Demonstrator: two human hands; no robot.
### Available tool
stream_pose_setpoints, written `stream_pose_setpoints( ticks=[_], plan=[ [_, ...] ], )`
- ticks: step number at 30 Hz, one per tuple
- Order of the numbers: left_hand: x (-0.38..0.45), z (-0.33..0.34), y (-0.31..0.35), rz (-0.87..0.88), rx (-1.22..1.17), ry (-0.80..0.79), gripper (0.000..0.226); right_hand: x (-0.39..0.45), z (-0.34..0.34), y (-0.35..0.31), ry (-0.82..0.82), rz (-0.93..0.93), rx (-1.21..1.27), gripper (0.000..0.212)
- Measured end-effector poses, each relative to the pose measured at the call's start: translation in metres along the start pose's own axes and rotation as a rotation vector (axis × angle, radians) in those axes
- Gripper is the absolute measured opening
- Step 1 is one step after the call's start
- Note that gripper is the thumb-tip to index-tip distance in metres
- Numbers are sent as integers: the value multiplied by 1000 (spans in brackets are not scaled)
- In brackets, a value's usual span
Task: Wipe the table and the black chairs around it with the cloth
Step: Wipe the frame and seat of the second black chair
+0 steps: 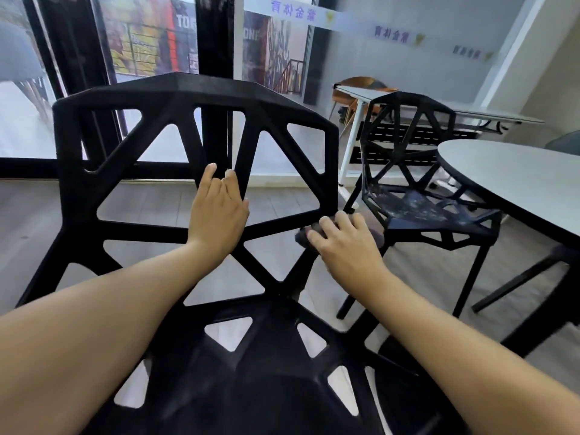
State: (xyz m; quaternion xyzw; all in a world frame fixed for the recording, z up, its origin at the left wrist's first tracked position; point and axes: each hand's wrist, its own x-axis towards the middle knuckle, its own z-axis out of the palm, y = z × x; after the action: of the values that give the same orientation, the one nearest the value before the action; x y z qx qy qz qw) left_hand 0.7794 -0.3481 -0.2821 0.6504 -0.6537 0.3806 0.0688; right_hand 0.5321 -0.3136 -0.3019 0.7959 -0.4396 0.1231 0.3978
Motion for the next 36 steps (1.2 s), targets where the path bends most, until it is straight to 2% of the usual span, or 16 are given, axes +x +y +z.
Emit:
stream_pose_setpoints(
  ticks=[1, 4, 5, 7, 10, 12, 14, 18, 25, 27, 30, 31, 36],
  plan=[
    [0, 0, 0, 2, -7, -2, 59, 5, -6, 9, -10, 12, 8, 44],
    [0, 3, 1, -8, -18, 19, 57, 33, -15, 31, 73, 375, 24, 42],
    [1, 4, 2, -8, -24, 18, 57, 38, -15, 32, 92, 422, 28, 39],
    [2, 7, 3, 3, -24, 26, 56, 32, -8, 21, 98, 350, 61, 35],
    [3, 10, 2, 6, -4, 48, 56, -2, 9, -28, 33, 113, 47, 26],
    [2, 10, 2, 25, 22, 50, 53, -26, 17, -72, -78, -5, 77, 23],
    [2, 11, 2, 43, 25, 63, 51, -32, 24, -90, -115, 3, 90, 22],
    [5, 20, 3, 36, 42, 42, 51, -22, 25, -85, -77, 123, 22, 25],
    [6, 23, 1, 15, 8, 53, 57, -31, 21, -119, -352, 200, 48, 45],
    [6, 23, 2, 35, -26, 67, 54, -36, 14, -116, -365, 163, 16, 41],
    [6, 19, 0, 34, -6, 8, 52, -46, 7, -119, -392, 46, 19, 16],
    [5, 17, 0, 35, -13, 15, 52, -46, 5, -119, -426, 26, 35, 14],
    [-1, 12, -5, 39, -54, 16, 55, -20, 5, -113, -565, 63, 201, 25]
  ],
)
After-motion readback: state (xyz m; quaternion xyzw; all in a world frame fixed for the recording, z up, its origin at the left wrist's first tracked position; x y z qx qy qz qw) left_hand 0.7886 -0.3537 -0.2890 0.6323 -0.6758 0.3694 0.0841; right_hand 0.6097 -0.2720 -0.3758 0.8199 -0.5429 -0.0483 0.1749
